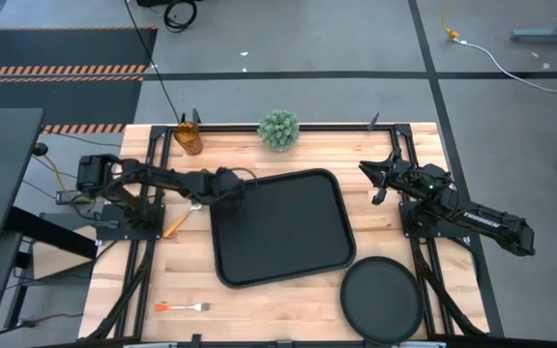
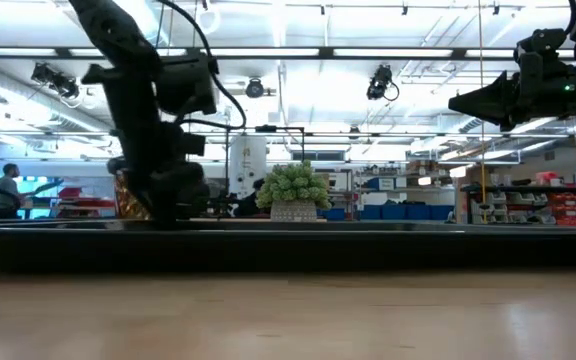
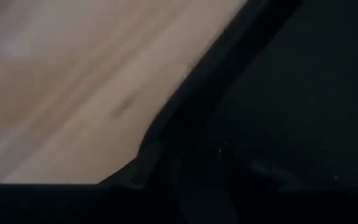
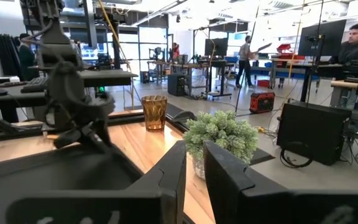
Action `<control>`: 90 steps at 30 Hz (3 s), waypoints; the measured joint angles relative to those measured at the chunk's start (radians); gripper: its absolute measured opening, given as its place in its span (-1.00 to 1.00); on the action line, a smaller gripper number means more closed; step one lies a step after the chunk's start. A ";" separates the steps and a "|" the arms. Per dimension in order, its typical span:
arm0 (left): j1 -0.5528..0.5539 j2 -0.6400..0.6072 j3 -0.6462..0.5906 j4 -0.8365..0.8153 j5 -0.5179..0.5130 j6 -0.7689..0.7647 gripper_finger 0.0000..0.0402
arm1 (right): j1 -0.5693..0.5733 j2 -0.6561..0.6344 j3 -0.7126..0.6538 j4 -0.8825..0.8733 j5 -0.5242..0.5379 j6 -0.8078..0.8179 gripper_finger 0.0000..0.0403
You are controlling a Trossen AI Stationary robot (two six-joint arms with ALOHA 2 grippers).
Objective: Pick and place plate/cup/fork/spoon on tray
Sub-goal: Move the black tray to the center of the table, then put the black plate on the center of the black tray
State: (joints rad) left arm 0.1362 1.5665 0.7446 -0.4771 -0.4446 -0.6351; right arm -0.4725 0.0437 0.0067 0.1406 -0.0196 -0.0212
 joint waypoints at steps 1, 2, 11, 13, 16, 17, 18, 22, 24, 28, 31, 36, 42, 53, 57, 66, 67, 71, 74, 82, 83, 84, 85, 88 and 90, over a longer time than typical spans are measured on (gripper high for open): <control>0.019 0.000 0.000 0.017 -0.004 0.025 -0.25 | 0.000 0.000 0.000 0.000 0.000 0.000 -0.69; 0.038 0.000 0.000 0.034 -0.005 0.053 -0.25 | 0.000 0.000 0.000 0.000 0.000 0.000 -0.69; 0.119 0.000 0.000 0.101 -0.034 0.101 -0.25 | 0.000 0.000 0.000 0.000 0.000 0.000 -0.69; 0.126 0.000 0.000 0.148 -0.034 0.103 -0.25 | 0.000 0.000 0.000 0.000 0.000 0.000 -0.69; 0.134 0.000 0.000 0.240 -0.034 0.120 -0.25 | 0.000 0.000 0.000 0.000 0.000 0.000 -0.69; 0.136 0.000 0.000 0.271 -0.034 0.124 -0.25 | 0.000 0.000 0.000 0.000 0.000 0.000 -0.69; 0.136 0.000 0.000 0.299 -0.034 0.124 -0.25 | 0.000 0.000 0.000 0.000 0.000 0.000 -0.69; 0.105 -0.003 0.000 0.418 -0.035 0.122 -0.25 | 0.000 0.000 0.000 0.000 0.000 0.000 -0.69; 0.069 -0.007 0.000 0.466 -0.034 0.118 -0.25 | 0.000 0.000 0.000 0.000 0.000 0.000 -0.69; -0.024 -0.033 0.000 0.542 -0.062 0.121 -0.25 | 0.000 0.000 0.000 0.000 0.000 0.000 -0.69; -0.096 -0.069 0.000 0.594 -0.107 0.153 -0.25 | 0.000 0.000 0.000 0.000 0.000 0.000 -0.69; -0.176 -0.121 0.000 0.711 -0.120 0.276 -0.25 | 0.000 0.000 0.000 0.000 0.000 0.000 -0.69; -0.203 -0.139 0.000 0.793 -0.096 0.360 -0.25 | 0.000 0.000 0.000 0.000 0.000 0.000 -0.69; -0.234 -0.131 0.000 0.765 -0.048 0.379 -0.25 | 0.000 0.000 0.000 0.000 0.000 0.000 -0.69; -0.269 -0.131 0.000 0.765 -0.048 0.388 -0.25 | 0.000 0.000 0.000 0.000 0.000 0.000 -0.69; -0.283 -0.131 0.000 0.830 -0.034 0.496 -0.25 | 0.000 0.000 0.000 0.000 0.000 0.000 -0.69; -0.278 -0.131 0.000 0.851 -0.025 0.506 -0.25 | 0.000 0.000 0.000 0.000 0.000 0.000 -0.69; -0.239 -0.131 0.002 0.971 0.035 0.517 -0.25 | 0.000 0.000 0.000 0.000 0.000 0.000 -0.69; -0.213 -0.132 0.003 1.079 0.063 0.516 -0.25 | 0.000 0.000 0.000 0.000 0.000 0.000 -0.69; -0.220 -0.132 0.003 1.135 0.114 0.477 -0.25 | 0.000 0.000 0.000 0.000 0.000 0.000 -0.69; -0.222 -0.131 0.003 1.139 0.131 0.477 -0.25 | 0.000 0.000 0.000 0.000 0.000 0.000 -0.69; -0.225 -0.131 0.003 1.149 0.152 0.477 -0.25 | 0.000 0.000 0.000 0.000 0.000 0.000 -0.69; -0.225 -0.131 0.004 1.161 0.172 0.479 -0.25 | 0.000 0.000 0.000 0.000 0.000 0.000 -0.69; -0.225 -0.132 0.004 1.185 0.199 0.516 -0.25 | 0.000 0.000 0.000 0.000 0.000 0.000 -0.69; -0.224 -0.132 0.004 1.194 0.199 0.524 -0.25 | 0.000 0.000 0.000 0.000 0.000 0.000 -0.69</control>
State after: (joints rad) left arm -0.0879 1.4342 0.7483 0.7168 -0.2458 -0.1116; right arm -0.4726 0.0437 0.0067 0.1410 -0.0200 -0.0210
